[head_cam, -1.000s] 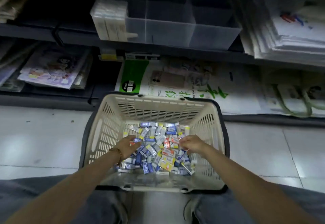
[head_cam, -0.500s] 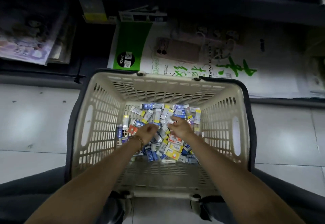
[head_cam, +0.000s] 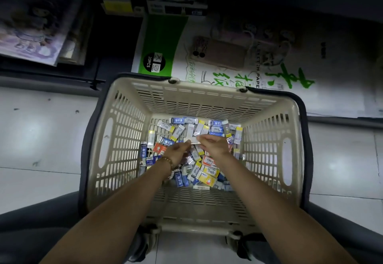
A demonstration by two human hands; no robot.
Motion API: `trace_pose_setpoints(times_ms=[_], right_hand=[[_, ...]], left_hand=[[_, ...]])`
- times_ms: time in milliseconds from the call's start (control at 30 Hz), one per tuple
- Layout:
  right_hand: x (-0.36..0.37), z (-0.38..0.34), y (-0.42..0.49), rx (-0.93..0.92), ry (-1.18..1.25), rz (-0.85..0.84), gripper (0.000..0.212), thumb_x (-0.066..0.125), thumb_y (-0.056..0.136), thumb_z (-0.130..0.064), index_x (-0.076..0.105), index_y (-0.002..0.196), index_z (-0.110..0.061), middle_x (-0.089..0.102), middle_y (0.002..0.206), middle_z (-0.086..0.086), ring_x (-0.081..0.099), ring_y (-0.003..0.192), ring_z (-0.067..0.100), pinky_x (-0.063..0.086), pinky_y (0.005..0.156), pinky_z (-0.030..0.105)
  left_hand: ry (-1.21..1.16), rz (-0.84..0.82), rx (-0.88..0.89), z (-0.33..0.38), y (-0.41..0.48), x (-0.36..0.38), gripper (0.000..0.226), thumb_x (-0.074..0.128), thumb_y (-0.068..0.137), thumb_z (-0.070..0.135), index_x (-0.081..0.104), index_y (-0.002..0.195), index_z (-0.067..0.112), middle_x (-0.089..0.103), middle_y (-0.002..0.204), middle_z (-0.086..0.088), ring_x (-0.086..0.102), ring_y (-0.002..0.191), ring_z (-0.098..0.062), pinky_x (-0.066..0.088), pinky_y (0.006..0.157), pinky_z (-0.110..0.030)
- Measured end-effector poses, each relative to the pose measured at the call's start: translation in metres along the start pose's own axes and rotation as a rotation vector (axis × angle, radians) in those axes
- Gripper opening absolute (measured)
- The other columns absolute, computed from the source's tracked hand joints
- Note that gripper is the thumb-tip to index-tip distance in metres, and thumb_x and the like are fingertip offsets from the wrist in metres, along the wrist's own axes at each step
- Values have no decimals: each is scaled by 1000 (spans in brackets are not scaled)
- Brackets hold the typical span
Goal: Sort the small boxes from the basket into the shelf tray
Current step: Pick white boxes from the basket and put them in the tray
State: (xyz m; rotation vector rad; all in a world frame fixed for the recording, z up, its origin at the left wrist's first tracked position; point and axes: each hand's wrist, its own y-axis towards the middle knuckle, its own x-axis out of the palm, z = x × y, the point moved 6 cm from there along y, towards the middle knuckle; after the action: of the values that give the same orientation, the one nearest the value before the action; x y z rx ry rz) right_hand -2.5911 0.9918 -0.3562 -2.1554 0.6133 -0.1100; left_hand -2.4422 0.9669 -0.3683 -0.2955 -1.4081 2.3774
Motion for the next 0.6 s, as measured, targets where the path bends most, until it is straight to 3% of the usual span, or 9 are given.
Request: trace_pose_setpoints(times_ms=[100,167,233,300,400,467,533,600], right_hand=[[21,-4,-9,24,19,-129,17,69,83,-7,68,98,0,69,97,14,67,67,11,55,60,13],[26,-3,-12,39,-32,-187,20,65,87,-9,66,104,0,69,98,16,67,64,9,55,60,13],[18,-4,-8,28,-90,-163,19,62,89,-10,67,105,-1,69,102,16,65,64,8,54,56,12],[3,-7,-1,-7,-130,-102,15,61,90,-9,67,102,-5,69,104,15,64,68,11,54,57,14],[-28,-14,11,-98,-261,-17,14,61,89,-9,67,101,-7,69,107,14,66,83,20,56,77,30],[-39,-15,14,-160,-403,-109,16,64,88,-11,68,103,-7,69,109,14,64,89,18,54,80,27],[-35,-7,10,-167,-614,-324,24,68,86,-16,67,108,-7,67,112,12,63,97,18,50,81,21],[-26,7,5,-141,-868,-481,36,73,81,-24,64,113,-9,62,116,10,59,108,22,48,90,29]], left_hand=[[-134,69,7,6,0,-13,24,63,85,38,57,79,15,71,93,-14,63,87,-27,50,93,-47],[-127,114,17,11,3,-25,27,64,85,34,59,97,11,69,98,-15,64,88,-26,51,92,-41],[-78,180,27,18,5,-45,44,62,87,27,48,124,7,65,107,-11,64,87,-21,56,77,-27],[14,227,64,24,8,-69,38,58,90,19,46,123,4,61,110,-12,63,80,-17,56,60,-21],[171,214,53,21,11,-94,34,51,94,15,47,125,2,58,121,-19,60,104,-30,53,87,-44],[219,171,5,11,10,-97,36,45,97,14,43,131,3,56,125,-18,56,112,-33,47,95,-48],[272,121,-73,-7,9,-93,33,40,99,16,42,128,1,59,112,-16,61,99,-29,50,91,-48],[267,65,-163,-24,3,-84,21,38,99,17,45,111,1,59,86,-10,62,69,-17,56,68,-37]])
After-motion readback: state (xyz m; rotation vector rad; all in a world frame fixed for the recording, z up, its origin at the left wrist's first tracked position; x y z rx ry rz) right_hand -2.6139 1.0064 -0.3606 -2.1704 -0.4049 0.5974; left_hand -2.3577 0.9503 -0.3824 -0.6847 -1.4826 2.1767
